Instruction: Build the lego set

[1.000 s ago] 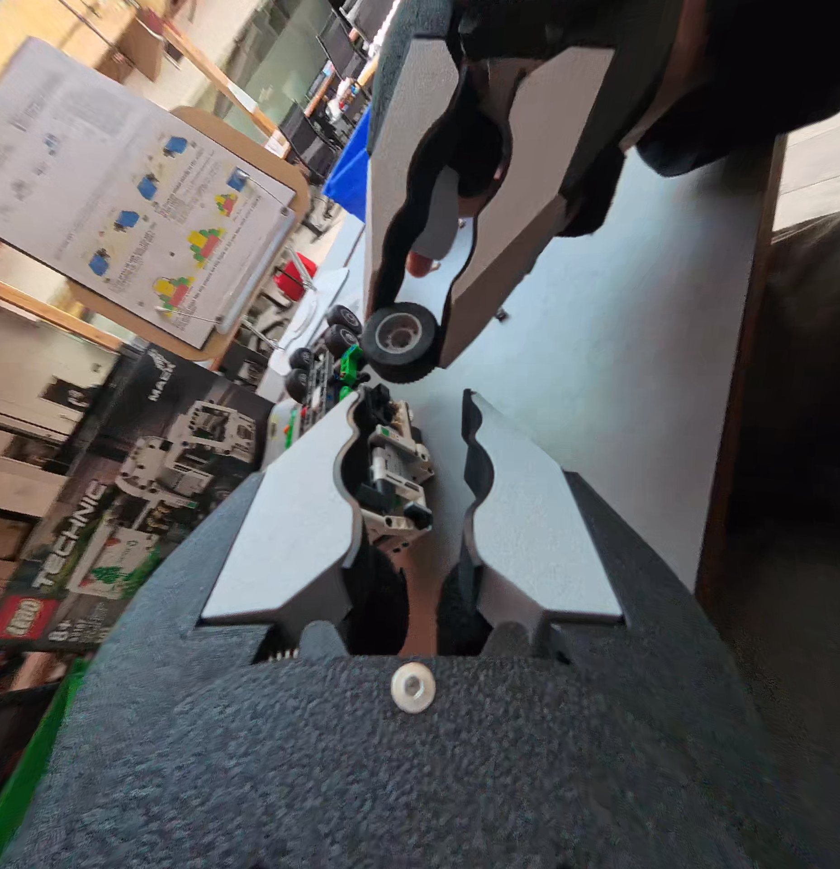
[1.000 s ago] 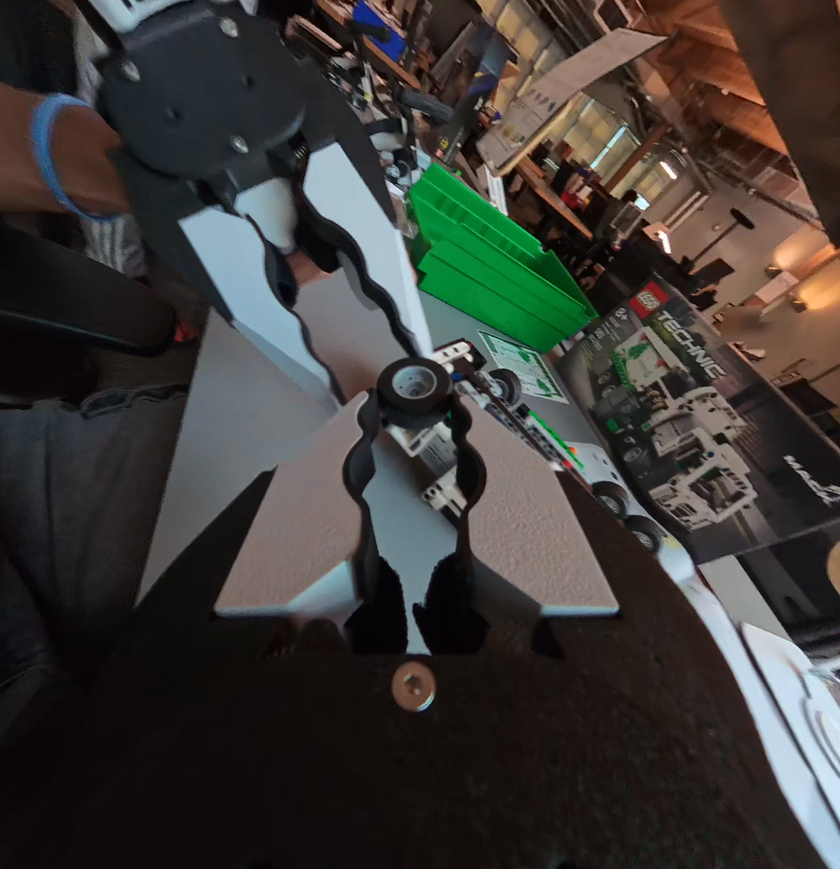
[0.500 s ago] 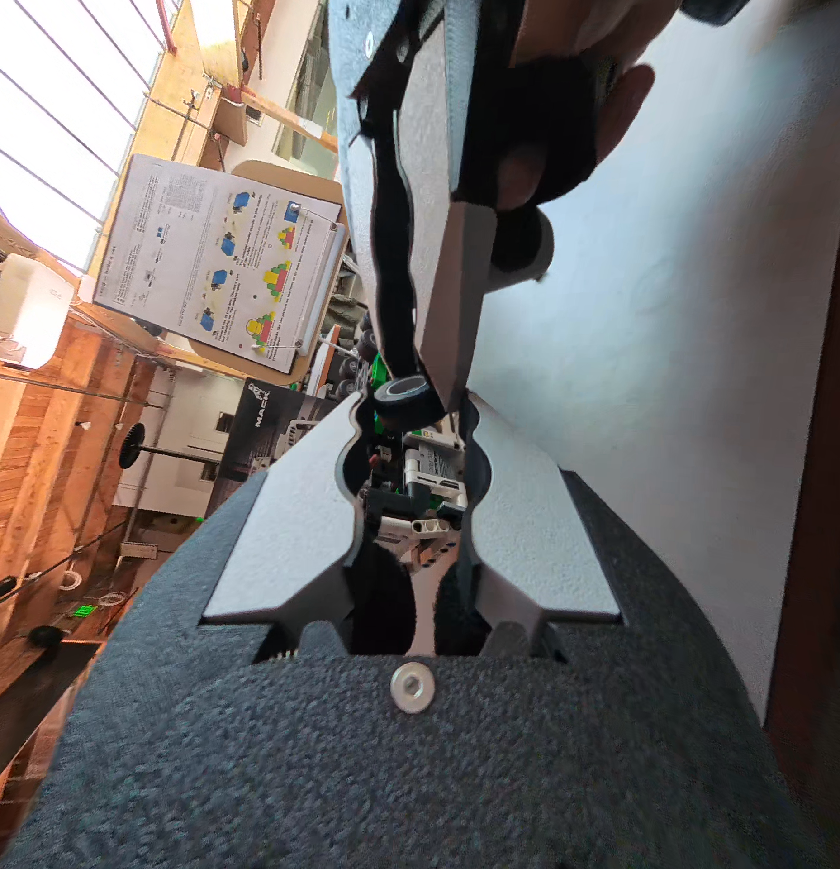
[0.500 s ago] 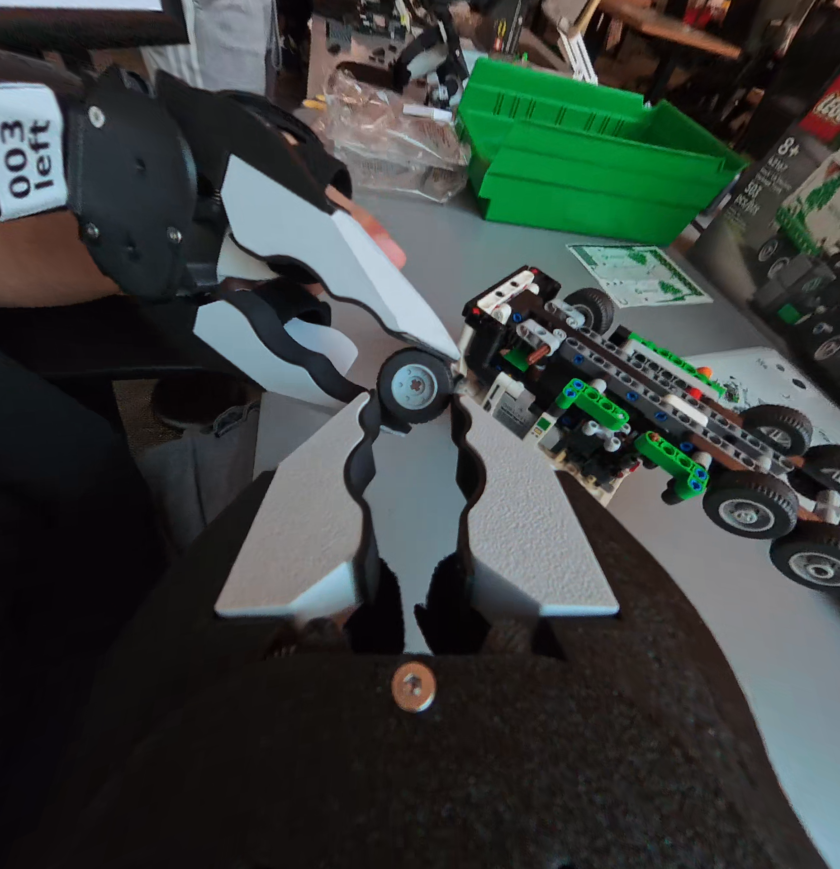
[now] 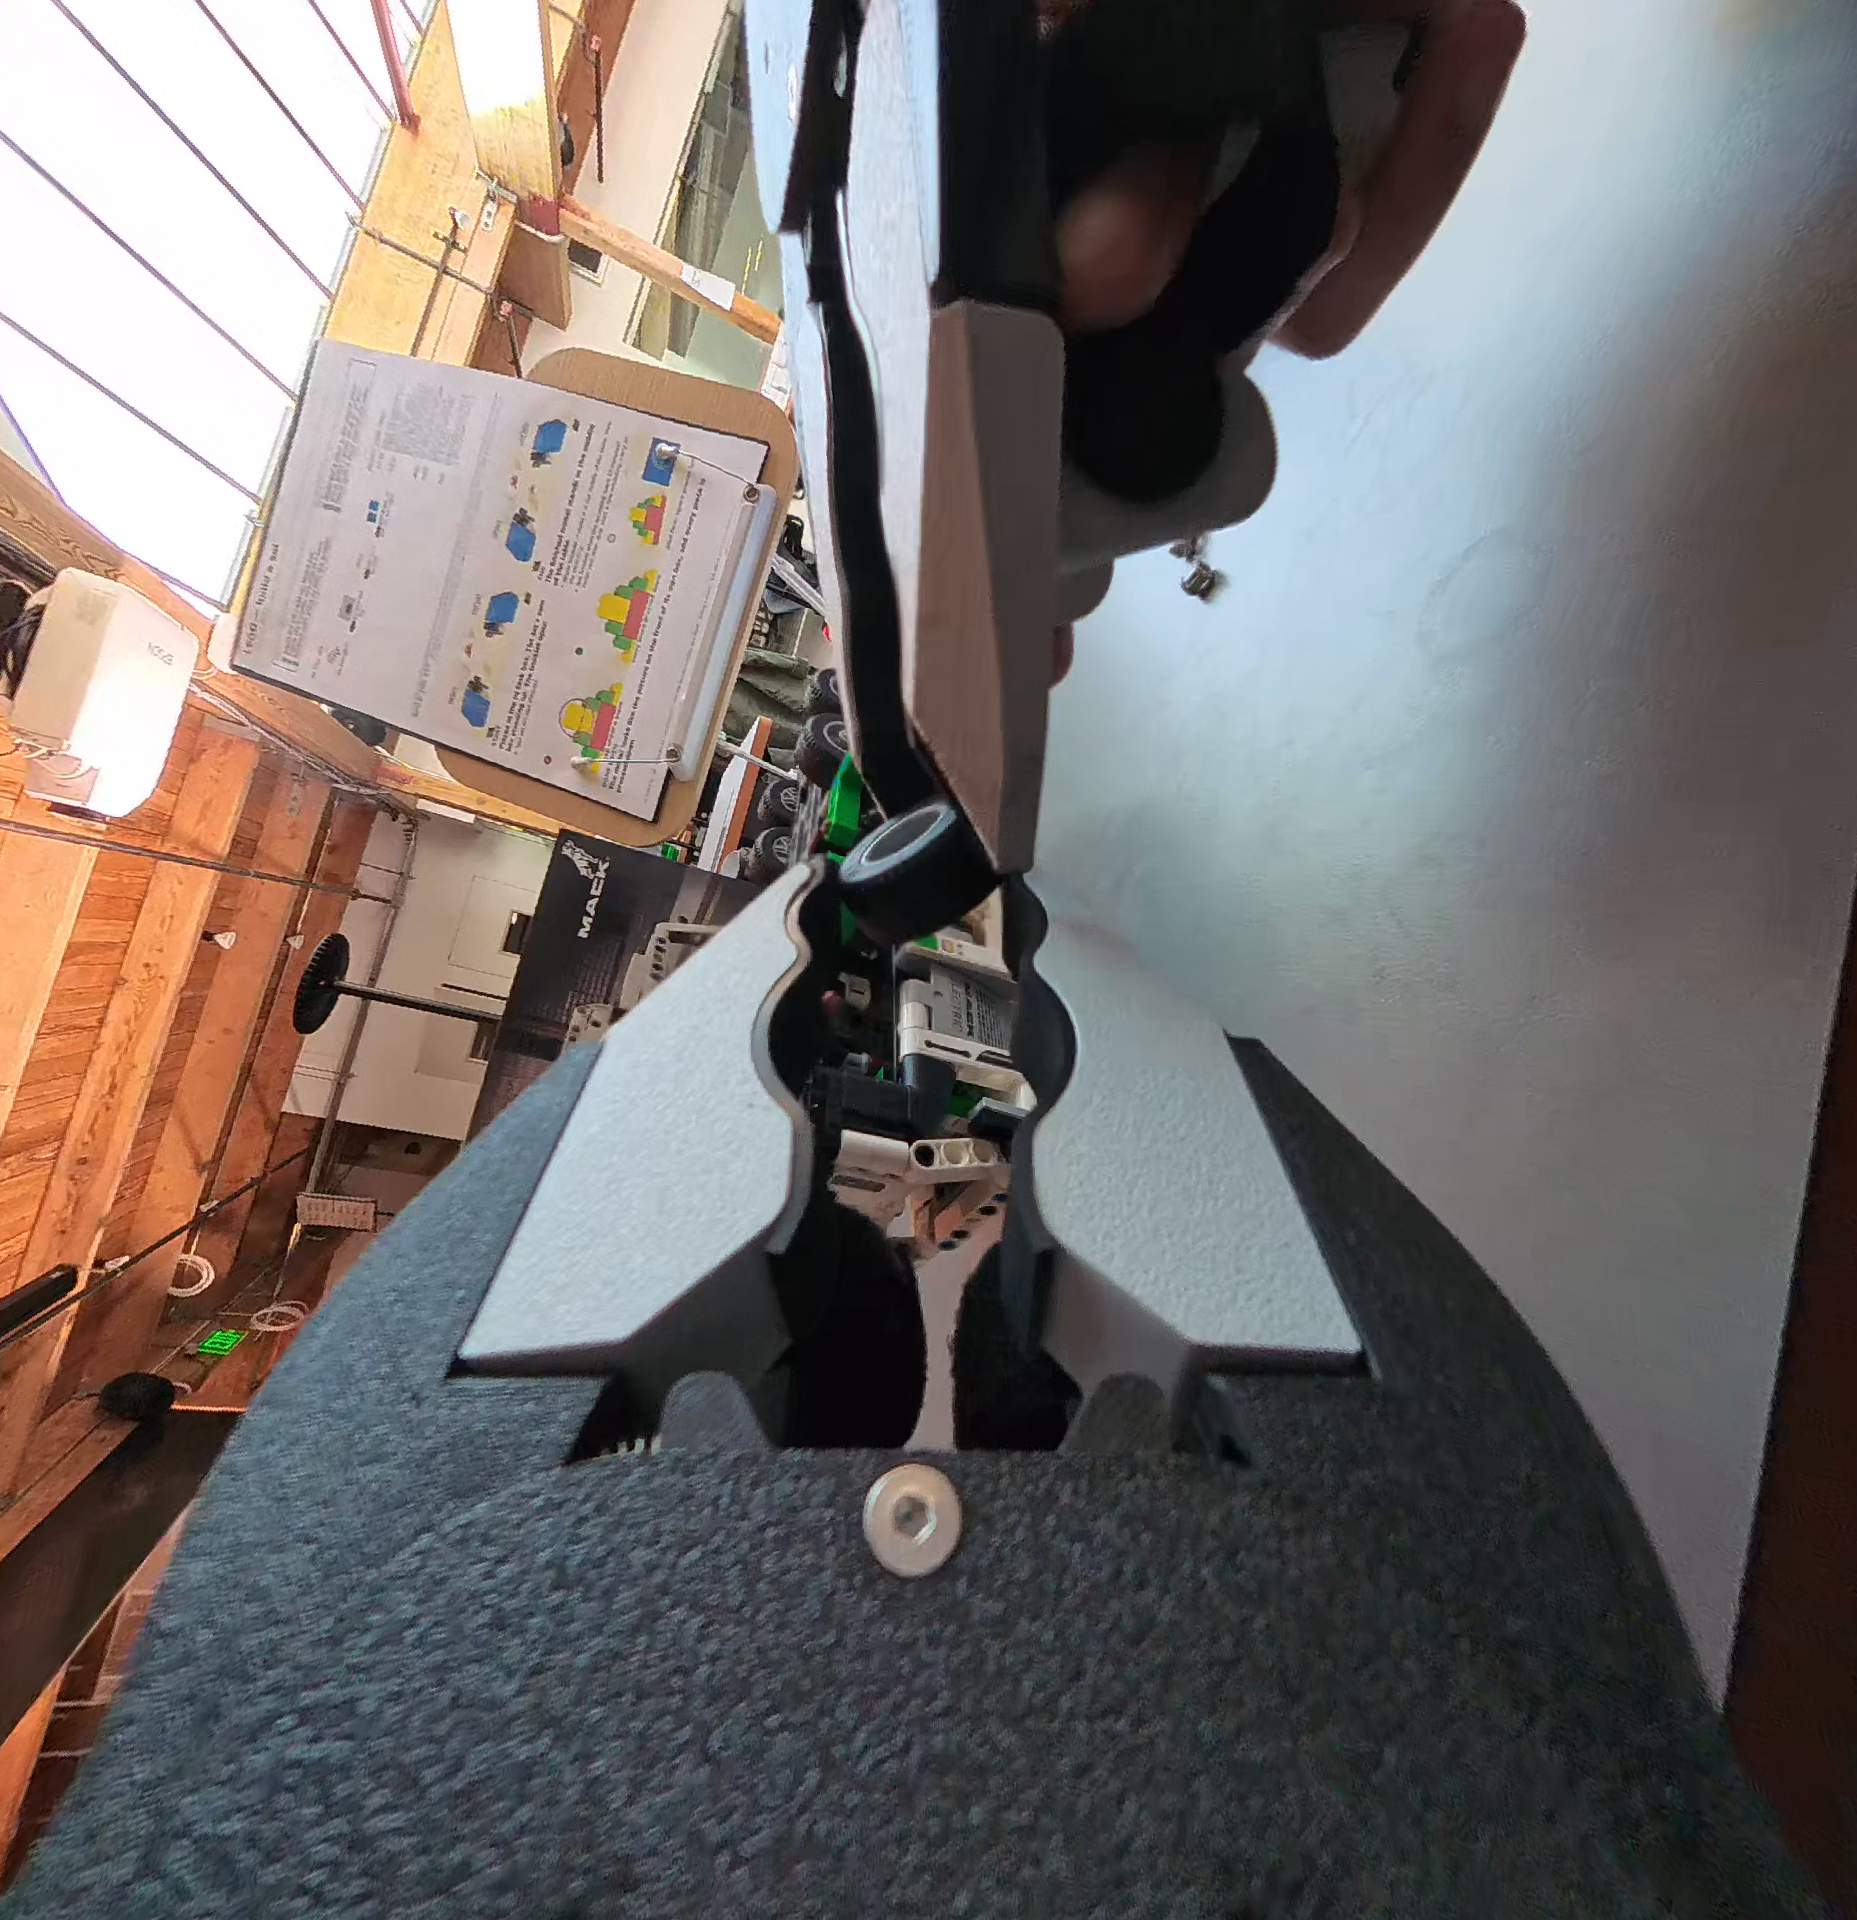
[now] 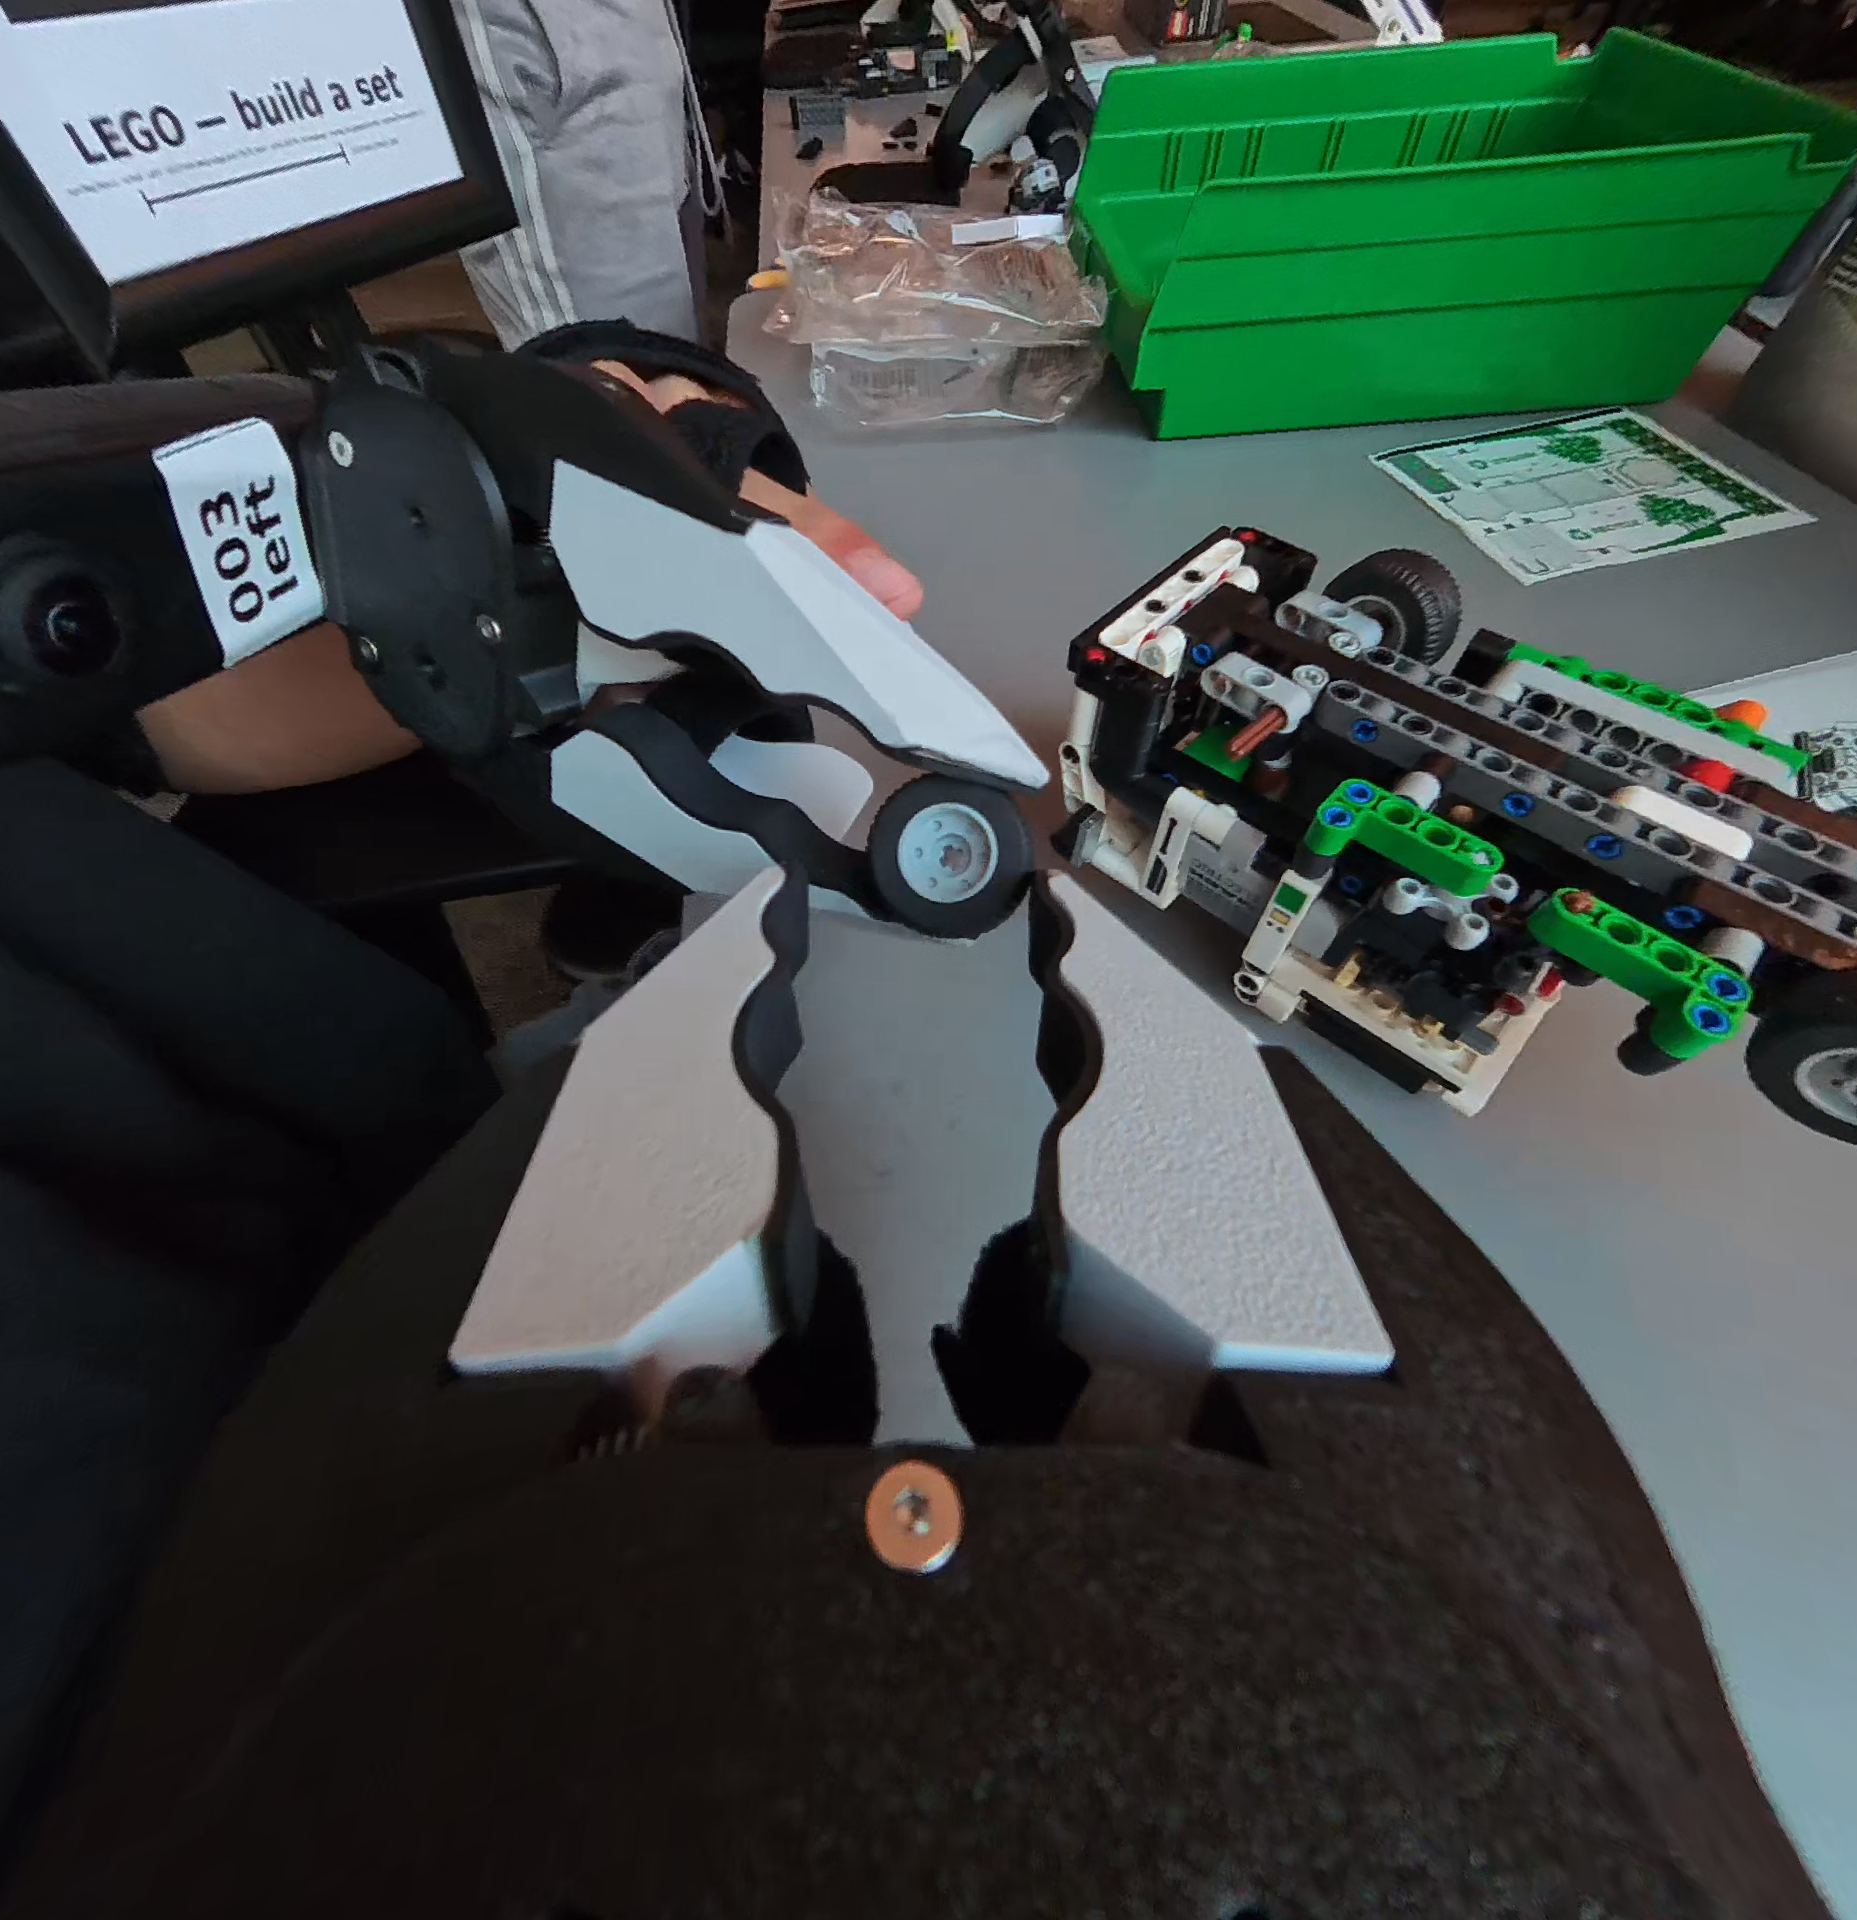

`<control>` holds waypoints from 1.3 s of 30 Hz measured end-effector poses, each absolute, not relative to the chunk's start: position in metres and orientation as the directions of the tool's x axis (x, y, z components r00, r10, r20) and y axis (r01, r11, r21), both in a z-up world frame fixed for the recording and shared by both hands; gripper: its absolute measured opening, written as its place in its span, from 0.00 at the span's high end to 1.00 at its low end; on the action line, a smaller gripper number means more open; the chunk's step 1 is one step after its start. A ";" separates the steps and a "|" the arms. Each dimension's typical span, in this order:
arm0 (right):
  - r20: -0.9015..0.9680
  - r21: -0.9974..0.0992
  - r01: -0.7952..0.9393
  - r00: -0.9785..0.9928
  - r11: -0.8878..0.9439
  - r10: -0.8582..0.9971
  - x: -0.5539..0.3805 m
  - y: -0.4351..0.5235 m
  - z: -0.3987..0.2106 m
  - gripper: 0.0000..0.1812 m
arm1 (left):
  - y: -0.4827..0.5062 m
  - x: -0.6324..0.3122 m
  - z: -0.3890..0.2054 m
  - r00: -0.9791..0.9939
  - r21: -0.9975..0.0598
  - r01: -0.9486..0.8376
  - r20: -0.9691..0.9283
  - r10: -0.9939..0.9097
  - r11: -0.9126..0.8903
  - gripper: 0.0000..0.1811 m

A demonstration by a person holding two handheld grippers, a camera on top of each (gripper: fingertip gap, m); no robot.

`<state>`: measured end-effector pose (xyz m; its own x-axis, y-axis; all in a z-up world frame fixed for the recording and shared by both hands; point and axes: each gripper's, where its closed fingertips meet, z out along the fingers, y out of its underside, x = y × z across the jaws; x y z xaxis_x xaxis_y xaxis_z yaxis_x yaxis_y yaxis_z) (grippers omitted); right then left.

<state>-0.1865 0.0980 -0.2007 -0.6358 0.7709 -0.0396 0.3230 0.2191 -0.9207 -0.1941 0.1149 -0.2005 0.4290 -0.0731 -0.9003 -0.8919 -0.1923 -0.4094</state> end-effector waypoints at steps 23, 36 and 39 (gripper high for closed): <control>0.097 -0.955 0.202 -0.474 0.215 0.875 -0.203 0.107 -0.186 0.83 | 0.111 -0.206 -0.195 0.506 -0.482 -0.846 -0.860 -0.062 -0.227 0.81; 0.298 -0.934 0.081 -0.357 0.347 0.885 -0.208 0.100 -0.184 0.83 | 0.118 -0.201 -0.192 0.531 -0.522 -0.832 -0.847 0.001 -0.187 0.83; 0.296 -0.938 0.069 -0.354 0.340 0.887 -0.208 0.100 -0.182 0.83 | 0.118 -0.201 -0.191 0.604 -0.594 -0.785 -0.797 -0.007 -0.175 0.84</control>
<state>-0.2084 0.0995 -0.1817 -0.3545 0.8871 0.2957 0.0690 0.3401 -0.9378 -0.2009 0.1178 -0.1910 0.6039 -0.0065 -0.7970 -0.7855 -0.1750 -0.5937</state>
